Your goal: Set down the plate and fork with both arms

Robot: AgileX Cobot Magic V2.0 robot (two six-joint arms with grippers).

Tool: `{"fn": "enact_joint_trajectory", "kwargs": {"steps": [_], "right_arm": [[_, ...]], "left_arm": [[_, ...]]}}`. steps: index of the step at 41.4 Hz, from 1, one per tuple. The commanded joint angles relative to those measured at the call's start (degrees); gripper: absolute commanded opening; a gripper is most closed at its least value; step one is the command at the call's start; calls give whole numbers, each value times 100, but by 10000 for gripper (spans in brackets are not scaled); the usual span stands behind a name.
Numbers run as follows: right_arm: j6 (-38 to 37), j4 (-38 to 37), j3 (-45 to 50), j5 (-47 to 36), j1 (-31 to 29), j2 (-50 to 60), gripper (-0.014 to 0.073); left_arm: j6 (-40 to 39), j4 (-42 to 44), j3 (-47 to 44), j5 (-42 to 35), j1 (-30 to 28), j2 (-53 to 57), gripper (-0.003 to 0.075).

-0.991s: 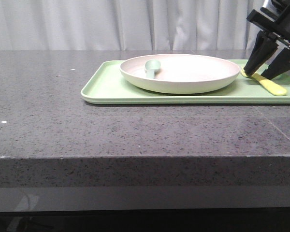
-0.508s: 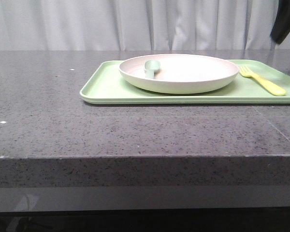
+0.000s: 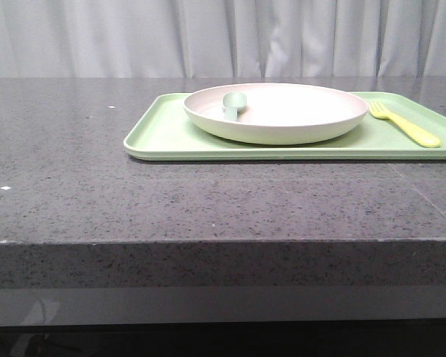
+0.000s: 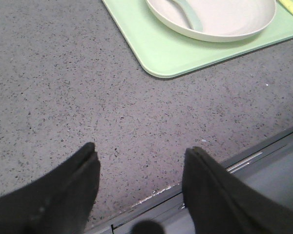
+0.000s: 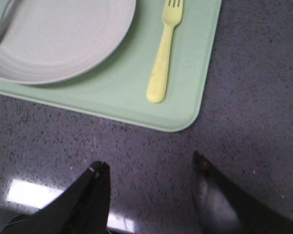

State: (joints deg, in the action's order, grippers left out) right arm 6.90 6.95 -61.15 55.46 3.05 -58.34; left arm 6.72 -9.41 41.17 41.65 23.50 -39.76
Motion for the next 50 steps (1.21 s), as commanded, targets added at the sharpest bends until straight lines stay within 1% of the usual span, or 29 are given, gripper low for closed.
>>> {"fn": "enact_joint_trajectory", "kwargs": {"steps": [1,9,13,16,32,34,36,37,39,40,42,44,45,49,50], "right_arm": [[-8,-95,272,-214,0,921,407],[-78,-88,949,-56,0,2260,407],[-263,-88,1095,79,0,2710,407],[-263,-88,1149,134,0,2958,407],[-263,-83,1164,122,0,3104,396],[-263,-69,1164,122,0,3104,361],[-263,-41,1164,122,0,3104,297],[-263,-15,1164,122,0,3104,263],[-263,60,1164,122,0,3104,169],[-263,99,1164,122,0,3104,146],[-263,202,1164,122,0,3104,60],[-263,300,1164,110,0,3104,-5],[-263,337,1164,103,0,3104,-29],[-263,394,1164,82,0,3104,-119],[-263,394,1164,80,0,3104,-120]], "left_arm": [[-22,-113,160,-392,22,14,386],[-22,-113,160,-392,22,14,386],[-22,-113,160,-392,22,14,386],[-22,-113,160,-392,22,14,386],[-22,-113,160,-430,22,14,386],[-22,-113,160,-431,22,14,360],[-22,-113,160,-431,22,4,315],[-22,-113,160,-441,22,4,276],[-22,-113,160,-477,22,-6,197],[-22,-113,160,-492,22,-6,162],[-22,-113,160,-565,22,-6,78],[-22,-113,160,-660,22,-6,-5],[-22,-113,160,-691,22,-6,-19],[-22,-113,160,-834,22,-6,-20],[-22,-113,160,-858,22,-6,-20]]}}
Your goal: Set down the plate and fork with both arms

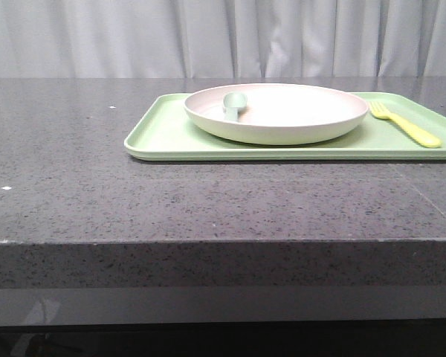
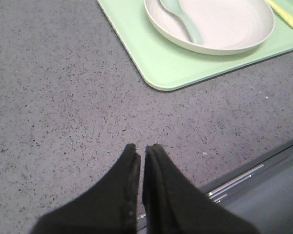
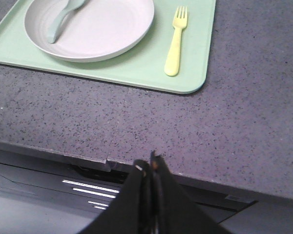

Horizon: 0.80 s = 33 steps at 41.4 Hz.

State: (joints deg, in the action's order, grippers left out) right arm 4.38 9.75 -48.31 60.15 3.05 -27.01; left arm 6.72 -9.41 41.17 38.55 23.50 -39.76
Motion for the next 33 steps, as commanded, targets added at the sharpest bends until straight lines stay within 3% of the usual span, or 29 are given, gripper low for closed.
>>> {"fn": "enact_joint_trajectory", "kwargs": {"steps": [1,26,33], "right_arm": [[-11,114,-121,-395,0,-29,-116],[-11,114,-121,-425,0,-29,-118],[-11,114,-121,-400,0,-29,-118]], "left_arm": [[-31,-113,160,-556,22,-6,-20],[-47,-113,160,-564,22,-6,-20],[138,107,-188,-1031,-102,443,-20]]}}
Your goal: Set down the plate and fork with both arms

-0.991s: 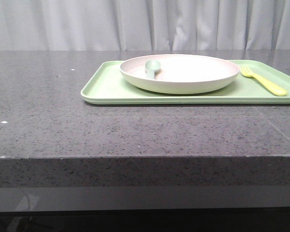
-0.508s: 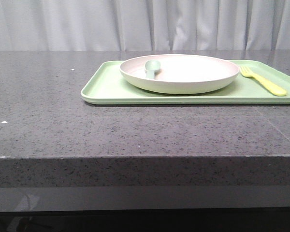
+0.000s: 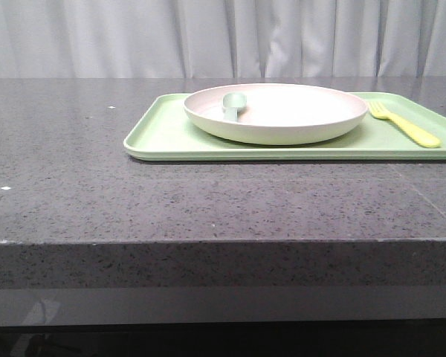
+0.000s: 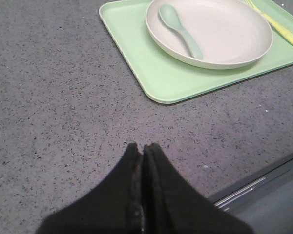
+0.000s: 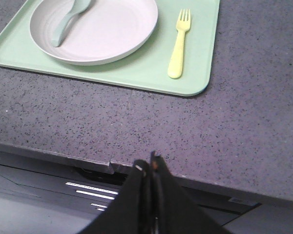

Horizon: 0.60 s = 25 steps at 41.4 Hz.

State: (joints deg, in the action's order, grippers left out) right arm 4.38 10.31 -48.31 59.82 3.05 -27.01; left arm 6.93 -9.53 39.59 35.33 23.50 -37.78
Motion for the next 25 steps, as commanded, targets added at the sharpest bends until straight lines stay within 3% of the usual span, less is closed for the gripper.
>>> {"fn": "enact_joint_trajectory", "kwargs": {"steps": [1,15,25], "right_arm": [[-11,58,-121,-360,0,-29,-118],[-11,58,-121,-349,0,-29,-118],[-11,58,-121,-349,0,-29,-118]], "left_arm": [[117,245,-161,-833,-163,370,-20],[117,520,-2609,-3174,-1495,2389,-20],[117,-40,-3828,-3565,-2032,3692,-20]]}}
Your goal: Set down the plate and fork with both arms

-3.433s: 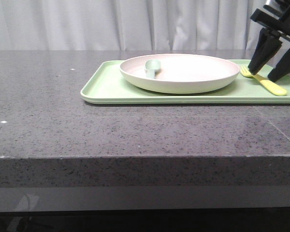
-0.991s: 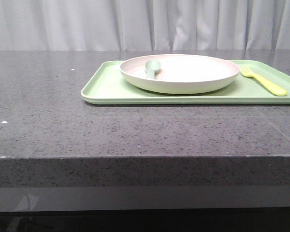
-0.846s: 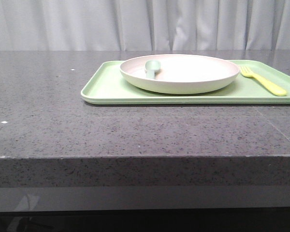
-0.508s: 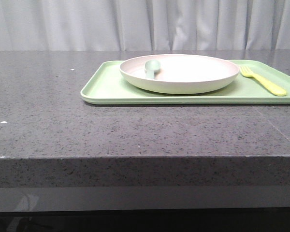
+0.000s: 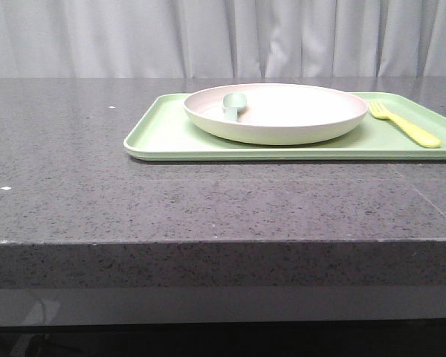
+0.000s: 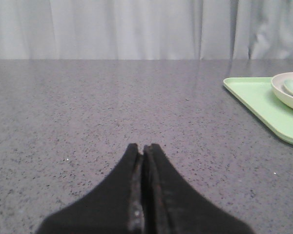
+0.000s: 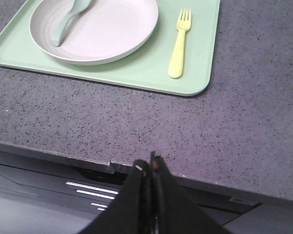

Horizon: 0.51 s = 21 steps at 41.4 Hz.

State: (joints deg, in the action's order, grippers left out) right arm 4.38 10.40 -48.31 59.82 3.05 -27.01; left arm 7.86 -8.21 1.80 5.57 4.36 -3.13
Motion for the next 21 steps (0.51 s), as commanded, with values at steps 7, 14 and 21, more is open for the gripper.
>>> {"fn": "enact_joint_trajectory", "kwargs": {"steps": [7,14,21], "right_arm": [[-11,49,-121,-340,0,-29,-118],[-11,49,-121,-334,0,-29,-118],[-11,49,-121,-334,0,-29,-118]], "left_arm": [[24,-185,-243,-626,-232,470,-20],[24,-185,-243,-626,-221,468,-20],[24,-296,-243,-638,-221,468,-20]]}}
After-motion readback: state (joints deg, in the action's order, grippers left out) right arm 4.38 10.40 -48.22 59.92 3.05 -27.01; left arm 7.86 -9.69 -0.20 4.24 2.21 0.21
